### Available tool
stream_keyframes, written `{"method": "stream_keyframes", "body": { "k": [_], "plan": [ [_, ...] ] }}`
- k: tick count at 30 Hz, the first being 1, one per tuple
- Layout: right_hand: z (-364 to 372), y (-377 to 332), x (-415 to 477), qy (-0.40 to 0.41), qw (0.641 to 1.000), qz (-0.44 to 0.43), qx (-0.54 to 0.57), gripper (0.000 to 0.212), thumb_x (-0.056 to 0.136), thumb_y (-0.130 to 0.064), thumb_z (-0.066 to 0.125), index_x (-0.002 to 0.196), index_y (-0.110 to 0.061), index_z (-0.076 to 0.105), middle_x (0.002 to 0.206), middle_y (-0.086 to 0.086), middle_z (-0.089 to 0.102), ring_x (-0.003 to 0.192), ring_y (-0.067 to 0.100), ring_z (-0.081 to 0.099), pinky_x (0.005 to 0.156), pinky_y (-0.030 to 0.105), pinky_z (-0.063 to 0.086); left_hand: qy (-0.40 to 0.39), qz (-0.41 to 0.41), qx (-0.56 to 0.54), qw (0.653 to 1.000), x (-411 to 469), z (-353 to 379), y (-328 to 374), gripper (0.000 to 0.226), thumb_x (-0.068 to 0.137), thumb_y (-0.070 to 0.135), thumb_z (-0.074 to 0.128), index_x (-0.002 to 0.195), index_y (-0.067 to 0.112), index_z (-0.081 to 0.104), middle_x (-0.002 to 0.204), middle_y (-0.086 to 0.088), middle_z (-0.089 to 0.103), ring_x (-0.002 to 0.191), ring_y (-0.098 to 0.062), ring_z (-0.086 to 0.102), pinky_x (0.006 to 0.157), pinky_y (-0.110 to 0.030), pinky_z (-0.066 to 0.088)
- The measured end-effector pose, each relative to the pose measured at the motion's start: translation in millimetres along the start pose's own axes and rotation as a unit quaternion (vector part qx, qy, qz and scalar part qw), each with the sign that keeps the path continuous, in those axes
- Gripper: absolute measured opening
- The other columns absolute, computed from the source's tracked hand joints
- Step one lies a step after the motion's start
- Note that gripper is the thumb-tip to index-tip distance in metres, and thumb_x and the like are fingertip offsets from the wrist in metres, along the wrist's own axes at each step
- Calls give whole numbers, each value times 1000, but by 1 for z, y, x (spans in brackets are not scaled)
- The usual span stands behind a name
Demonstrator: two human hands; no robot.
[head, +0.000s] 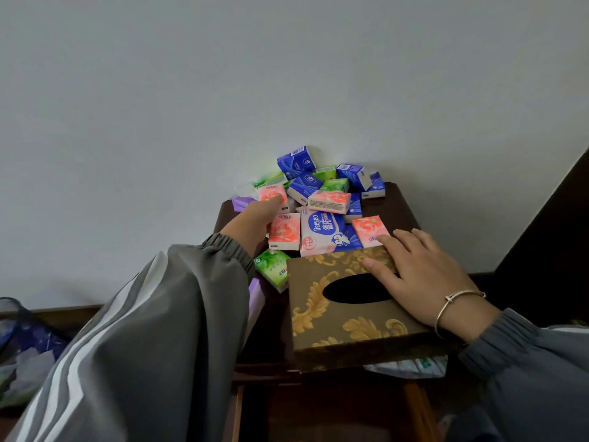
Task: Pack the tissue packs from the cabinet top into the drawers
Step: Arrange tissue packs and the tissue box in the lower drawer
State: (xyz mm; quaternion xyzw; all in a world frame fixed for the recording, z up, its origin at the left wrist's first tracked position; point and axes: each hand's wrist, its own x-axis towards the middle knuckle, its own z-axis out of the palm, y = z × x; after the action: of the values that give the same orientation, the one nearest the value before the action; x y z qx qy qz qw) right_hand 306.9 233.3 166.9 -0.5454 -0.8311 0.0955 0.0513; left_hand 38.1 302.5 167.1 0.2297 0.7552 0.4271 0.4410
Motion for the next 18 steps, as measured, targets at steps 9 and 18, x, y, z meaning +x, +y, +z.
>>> {"method": "stream_keyframes", "body": {
  "k": [9, 18],
  "plan": [
    [-1, -2, -2, -2, 1000, 1, 2, 69, 85, -69, 15, 142, -31, 26, 148, -6, 30, 140, 21, 17, 107, 43, 36, 38, 48, -6, 998, -7, 11, -7, 66, 95, 40, 54, 141, 4, 22, 114, -13, 60, 77, -22, 66, 57, -33, 55],
    [0, -2, -2, 4, 1000, 0, 2, 69, 85, -69, 16, 141, -30, 27, 146, -6, 32, 138, 20, 21, 106, 43, 36, 60, 209, -8, 976, -14, 20, -27, 35, 93, 38, 56, 112, 18, 34, 113, -10, 61, 93, -25, 68, 80, -46, 58]
  ]
}}
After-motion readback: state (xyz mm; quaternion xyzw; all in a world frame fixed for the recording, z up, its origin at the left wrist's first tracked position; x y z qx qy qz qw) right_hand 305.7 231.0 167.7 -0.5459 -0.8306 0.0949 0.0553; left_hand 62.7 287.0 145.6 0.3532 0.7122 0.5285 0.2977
